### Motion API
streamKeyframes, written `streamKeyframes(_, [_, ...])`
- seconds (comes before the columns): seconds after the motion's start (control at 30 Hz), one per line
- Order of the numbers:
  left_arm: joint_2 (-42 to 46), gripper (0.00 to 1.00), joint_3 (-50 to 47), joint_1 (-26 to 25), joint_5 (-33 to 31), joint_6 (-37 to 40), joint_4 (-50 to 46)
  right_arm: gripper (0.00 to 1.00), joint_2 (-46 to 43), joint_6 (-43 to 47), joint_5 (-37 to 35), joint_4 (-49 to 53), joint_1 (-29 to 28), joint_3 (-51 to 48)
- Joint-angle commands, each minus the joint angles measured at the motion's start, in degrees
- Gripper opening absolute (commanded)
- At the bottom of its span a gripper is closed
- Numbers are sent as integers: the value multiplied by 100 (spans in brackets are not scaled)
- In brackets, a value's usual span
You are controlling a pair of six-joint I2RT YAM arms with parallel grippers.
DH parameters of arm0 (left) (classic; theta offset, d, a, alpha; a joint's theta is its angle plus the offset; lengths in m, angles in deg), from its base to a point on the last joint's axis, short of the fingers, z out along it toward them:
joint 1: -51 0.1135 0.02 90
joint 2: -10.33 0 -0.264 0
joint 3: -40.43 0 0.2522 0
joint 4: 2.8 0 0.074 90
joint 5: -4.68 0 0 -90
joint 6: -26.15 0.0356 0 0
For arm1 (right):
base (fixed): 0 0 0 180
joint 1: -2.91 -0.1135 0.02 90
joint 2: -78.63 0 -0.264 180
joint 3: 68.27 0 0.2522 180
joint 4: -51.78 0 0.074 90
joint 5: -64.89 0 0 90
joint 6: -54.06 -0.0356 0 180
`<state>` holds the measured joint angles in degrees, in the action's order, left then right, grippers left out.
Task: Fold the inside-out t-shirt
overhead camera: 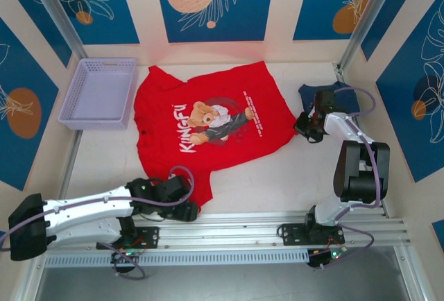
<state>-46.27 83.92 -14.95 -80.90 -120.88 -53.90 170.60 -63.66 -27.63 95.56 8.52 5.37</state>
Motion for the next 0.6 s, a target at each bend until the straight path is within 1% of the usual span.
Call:
streamKeyframes(0.0, [-313,63,-127,-136,74,-421,372,0,3,118,208,-5,-26,-50])
streamKeyframes(0.23, [-644,63,-308,-152,-158,-622,662,0,-61,145,243,-22,-32,-108])
streamKeyframes(0.33, [-785,61,-358,-150,-196,-635,772,0,-62,145,259,-38,-33,-118])
streamKeyframes(0.43, [-922,56,-403,-157,-200,-637,928,0,-41,145,270,-48,-33,-111])
streamKeyframes(0.57, [-1043,46,-407,-148,-280,-619,1034,0,-48,153,270,-32,-33,-108])
